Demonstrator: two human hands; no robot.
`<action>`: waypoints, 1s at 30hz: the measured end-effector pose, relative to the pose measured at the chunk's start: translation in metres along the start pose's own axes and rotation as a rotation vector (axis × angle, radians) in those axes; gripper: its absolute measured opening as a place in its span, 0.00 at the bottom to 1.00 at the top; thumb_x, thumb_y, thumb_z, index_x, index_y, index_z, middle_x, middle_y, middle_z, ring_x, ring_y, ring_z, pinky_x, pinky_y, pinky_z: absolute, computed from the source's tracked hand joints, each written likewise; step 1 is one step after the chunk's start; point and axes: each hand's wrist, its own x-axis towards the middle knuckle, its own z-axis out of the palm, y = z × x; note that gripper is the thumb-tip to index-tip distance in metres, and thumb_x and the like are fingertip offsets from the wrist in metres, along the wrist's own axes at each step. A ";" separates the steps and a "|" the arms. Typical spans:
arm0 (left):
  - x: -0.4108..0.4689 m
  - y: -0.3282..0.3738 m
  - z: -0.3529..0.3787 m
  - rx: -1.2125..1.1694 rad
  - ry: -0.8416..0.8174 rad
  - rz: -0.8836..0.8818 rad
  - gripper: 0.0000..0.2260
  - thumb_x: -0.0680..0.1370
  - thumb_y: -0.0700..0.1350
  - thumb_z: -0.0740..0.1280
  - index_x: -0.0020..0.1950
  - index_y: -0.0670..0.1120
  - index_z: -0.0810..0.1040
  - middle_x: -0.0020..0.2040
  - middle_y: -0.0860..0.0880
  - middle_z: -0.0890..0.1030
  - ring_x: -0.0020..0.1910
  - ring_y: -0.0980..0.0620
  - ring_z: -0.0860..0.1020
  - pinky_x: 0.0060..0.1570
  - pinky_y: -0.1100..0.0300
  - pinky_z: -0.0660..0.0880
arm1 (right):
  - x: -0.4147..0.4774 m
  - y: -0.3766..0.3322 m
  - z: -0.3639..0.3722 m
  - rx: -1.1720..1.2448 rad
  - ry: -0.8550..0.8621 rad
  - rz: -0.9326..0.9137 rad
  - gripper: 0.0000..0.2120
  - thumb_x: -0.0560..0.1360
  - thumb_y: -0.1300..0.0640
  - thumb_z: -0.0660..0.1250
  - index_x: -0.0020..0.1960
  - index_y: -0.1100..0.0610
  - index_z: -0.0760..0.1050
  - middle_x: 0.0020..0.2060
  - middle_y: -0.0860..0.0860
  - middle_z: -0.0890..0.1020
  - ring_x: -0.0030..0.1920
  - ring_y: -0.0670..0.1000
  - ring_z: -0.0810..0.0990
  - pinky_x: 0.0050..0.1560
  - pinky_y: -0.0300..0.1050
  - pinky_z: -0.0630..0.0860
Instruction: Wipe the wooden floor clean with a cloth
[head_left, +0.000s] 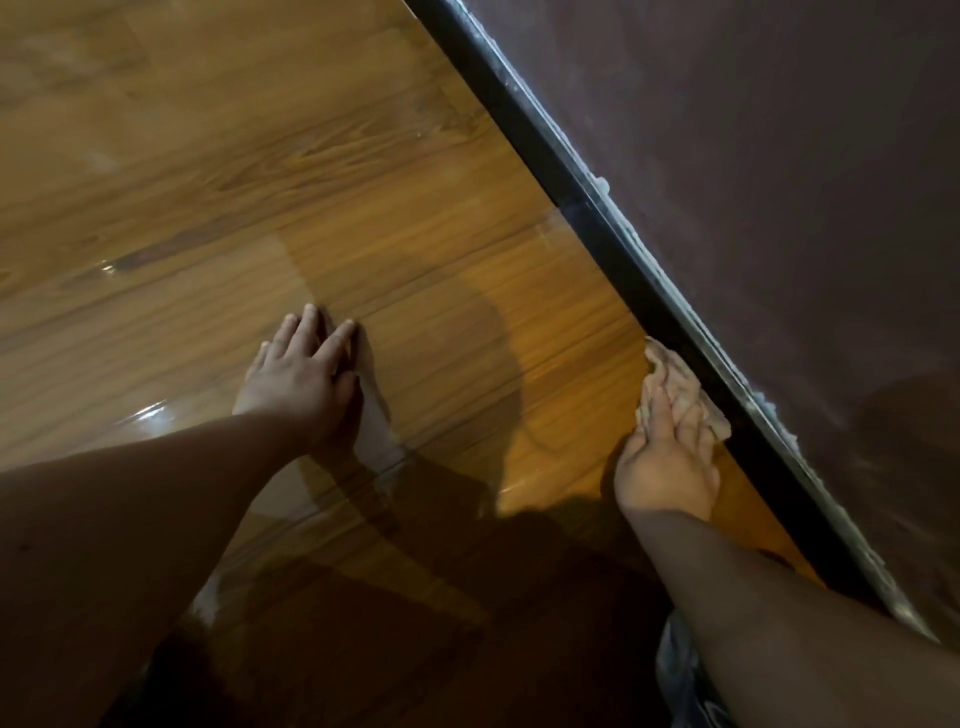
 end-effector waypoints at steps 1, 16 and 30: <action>0.001 0.001 -0.002 -0.015 0.004 -0.009 0.27 0.81 0.56 0.56 0.78 0.57 0.52 0.79 0.46 0.47 0.77 0.44 0.47 0.73 0.46 0.51 | 0.002 -0.008 -0.002 -0.011 -0.016 -0.033 0.28 0.80 0.53 0.57 0.77 0.42 0.53 0.77 0.56 0.57 0.74 0.58 0.57 0.67 0.57 0.61; 0.056 -0.021 -0.039 -0.117 0.028 -0.076 0.23 0.83 0.49 0.53 0.78 0.51 0.55 0.79 0.46 0.48 0.78 0.45 0.46 0.75 0.46 0.48 | 0.104 -0.175 0.006 -0.198 -0.190 -0.408 0.26 0.82 0.46 0.46 0.78 0.45 0.46 0.78 0.51 0.53 0.76 0.57 0.53 0.75 0.59 0.48; 0.064 -0.039 -0.048 -0.134 0.029 -0.210 0.19 0.82 0.47 0.55 0.74 0.49 0.66 0.76 0.42 0.59 0.74 0.37 0.58 0.71 0.44 0.59 | 0.098 -0.143 0.002 -0.019 -0.034 -0.391 0.22 0.77 0.59 0.56 0.71 0.50 0.67 0.71 0.56 0.69 0.68 0.60 0.66 0.65 0.50 0.64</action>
